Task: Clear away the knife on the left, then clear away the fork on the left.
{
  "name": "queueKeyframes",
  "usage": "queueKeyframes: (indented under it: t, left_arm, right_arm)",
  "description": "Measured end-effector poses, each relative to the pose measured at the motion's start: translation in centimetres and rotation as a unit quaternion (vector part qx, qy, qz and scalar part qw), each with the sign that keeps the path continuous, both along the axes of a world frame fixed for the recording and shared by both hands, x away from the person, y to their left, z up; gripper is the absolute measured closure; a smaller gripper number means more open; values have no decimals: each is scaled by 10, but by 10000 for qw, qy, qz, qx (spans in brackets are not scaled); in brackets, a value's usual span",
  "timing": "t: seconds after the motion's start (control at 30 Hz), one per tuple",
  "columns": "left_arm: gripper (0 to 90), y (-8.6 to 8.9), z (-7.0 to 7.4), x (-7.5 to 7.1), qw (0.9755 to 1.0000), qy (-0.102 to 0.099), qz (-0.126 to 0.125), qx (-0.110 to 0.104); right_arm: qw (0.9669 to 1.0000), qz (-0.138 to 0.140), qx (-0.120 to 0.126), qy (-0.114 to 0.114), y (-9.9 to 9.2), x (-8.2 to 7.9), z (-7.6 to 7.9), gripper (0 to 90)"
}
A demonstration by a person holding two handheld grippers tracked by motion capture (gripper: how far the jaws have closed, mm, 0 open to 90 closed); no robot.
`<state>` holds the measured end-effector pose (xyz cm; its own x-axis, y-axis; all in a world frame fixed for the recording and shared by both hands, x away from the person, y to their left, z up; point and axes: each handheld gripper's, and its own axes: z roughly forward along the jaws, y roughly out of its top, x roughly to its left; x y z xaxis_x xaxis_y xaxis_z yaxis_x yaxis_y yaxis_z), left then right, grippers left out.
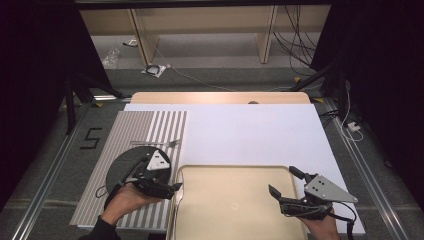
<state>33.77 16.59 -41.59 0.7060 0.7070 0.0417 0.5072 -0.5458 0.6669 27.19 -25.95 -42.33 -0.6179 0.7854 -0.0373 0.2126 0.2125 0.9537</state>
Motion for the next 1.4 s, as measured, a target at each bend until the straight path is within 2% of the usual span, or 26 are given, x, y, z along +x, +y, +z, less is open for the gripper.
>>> queueKeyframes:
  t: [0.3, 0.57, 0.93, 1.03, 1.4]
  left_arm:
    - [202, 13, 7, 10, 9995, -212, 234, -53]
    - [203, 23, 11, 22, 9988, -320, 378, 34]
    - [207, 36, 17, 44, 9973, -431, 502, 316]
    - [207, 42, 19, 54, 9966, -411, 509, 510]
    - [213, 58, 18, 89, 9941, -310, 601, 843]
  right_arm:
    - [10000, -3, 33, -2, -2, 1, -1, 155]
    - [10000, -21, 46, 29, -2, 1, -1, 155]
    - [10000, -22, 55, 18, -3, 1, -1, 156]
    - [10000, -26, 65, 15, -3, 2, -1, 156]
    - [9999, -17, 98, 36, -4, 3, -1, 156]
